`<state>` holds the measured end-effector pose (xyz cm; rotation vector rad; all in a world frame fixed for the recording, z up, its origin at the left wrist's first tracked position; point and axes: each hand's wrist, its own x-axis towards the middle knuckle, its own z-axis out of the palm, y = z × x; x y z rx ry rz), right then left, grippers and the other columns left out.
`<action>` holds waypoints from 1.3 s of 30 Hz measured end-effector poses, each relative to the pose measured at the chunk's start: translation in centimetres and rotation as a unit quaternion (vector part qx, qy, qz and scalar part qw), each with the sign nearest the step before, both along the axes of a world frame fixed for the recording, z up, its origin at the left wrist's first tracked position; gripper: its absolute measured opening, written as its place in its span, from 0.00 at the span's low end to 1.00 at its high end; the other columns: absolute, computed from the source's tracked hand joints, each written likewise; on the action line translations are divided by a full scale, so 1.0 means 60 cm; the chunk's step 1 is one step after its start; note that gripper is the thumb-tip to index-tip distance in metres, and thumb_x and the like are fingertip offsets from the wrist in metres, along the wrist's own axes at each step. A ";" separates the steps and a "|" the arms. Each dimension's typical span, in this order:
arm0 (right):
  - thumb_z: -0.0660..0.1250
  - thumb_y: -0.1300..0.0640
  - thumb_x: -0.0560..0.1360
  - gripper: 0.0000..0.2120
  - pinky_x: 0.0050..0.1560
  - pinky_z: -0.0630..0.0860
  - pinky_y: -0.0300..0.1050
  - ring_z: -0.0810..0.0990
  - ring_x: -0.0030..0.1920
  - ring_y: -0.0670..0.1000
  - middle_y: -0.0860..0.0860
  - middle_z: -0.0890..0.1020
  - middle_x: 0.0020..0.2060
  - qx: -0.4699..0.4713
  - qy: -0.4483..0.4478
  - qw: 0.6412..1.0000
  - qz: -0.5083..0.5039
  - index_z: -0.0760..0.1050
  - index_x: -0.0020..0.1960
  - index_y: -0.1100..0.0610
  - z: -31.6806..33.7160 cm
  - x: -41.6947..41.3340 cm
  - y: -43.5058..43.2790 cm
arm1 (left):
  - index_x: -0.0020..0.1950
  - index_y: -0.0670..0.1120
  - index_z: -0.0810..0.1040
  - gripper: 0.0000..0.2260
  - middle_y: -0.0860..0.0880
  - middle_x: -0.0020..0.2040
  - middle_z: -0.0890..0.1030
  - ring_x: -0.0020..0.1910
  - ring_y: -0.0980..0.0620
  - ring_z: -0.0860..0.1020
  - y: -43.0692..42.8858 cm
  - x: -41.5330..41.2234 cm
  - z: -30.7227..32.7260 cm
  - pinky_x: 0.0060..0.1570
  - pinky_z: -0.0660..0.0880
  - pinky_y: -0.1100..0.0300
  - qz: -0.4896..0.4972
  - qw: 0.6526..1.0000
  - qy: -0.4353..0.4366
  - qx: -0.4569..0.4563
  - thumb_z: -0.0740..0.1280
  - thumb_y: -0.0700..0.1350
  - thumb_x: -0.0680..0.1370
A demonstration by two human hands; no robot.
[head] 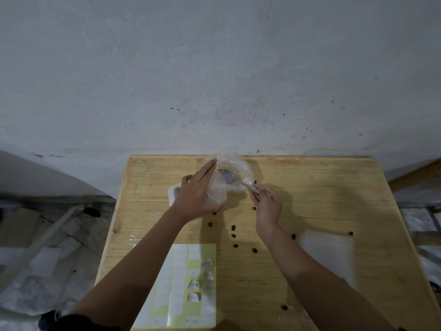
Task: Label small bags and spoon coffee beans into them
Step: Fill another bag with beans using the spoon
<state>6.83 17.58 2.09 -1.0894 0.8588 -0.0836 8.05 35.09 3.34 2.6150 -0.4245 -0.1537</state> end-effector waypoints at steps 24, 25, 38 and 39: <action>0.61 0.63 0.79 0.08 0.52 0.79 0.36 0.81 0.49 0.50 0.58 0.81 0.47 -0.118 -0.058 0.990 0.042 0.77 0.52 0.64 0.011 0.003 -0.020 | 0.77 0.46 0.53 0.48 0.56 0.77 0.52 0.71 0.57 0.62 0.002 -0.011 -0.003 0.63 0.61 0.53 0.013 1.000 0.005 0.018 0.60 0.66 0.61; 0.61 0.63 0.79 0.08 0.51 0.79 0.35 0.81 0.49 0.51 0.58 0.81 0.48 -0.119 -0.058 0.990 0.045 0.77 0.53 0.64 0.011 0.003 -0.017 | 0.77 0.46 0.53 0.47 0.57 0.77 0.52 0.71 0.58 0.61 0.001 -0.010 -0.002 0.62 0.60 0.54 0.005 1.000 0.002 0.025 0.60 0.66 0.62; 0.63 0.67 0.76 0.07 0.54 0.78 0.45 0.81 0.44 0.53 0.57 0.80 0.42 0.097 0.057 0.993 -0.043 0.76 0.41 0.63 0.010 -0.004 0.003 | 0.77 0.47 0.52 0.47 0.56 0.77 0.52 0.70 0.54 0.63 0.000 -0.018 -0.007 0.62 0.60 0.54 -0.008 1.000 0.005 0.021 0.61 0.66 0.63; 0.64 0.67 0.76 0.06 0.54 0.78 0.45 0.81 0.43 0.53 0.57 0.80 0.42 0.108 0.064 0.991 -0.048 0.76 0.41 0.63 0.011 -0.003 0.004 | 0.77 0.47 0.52 0.48 0.56 0.77 0.51 0.71 0.54 0.63 -0.001 -0.019 -0.007 0.62 0.60 0.53 -0.005 1.000 0.006 0.017 0.61 0.66 0.63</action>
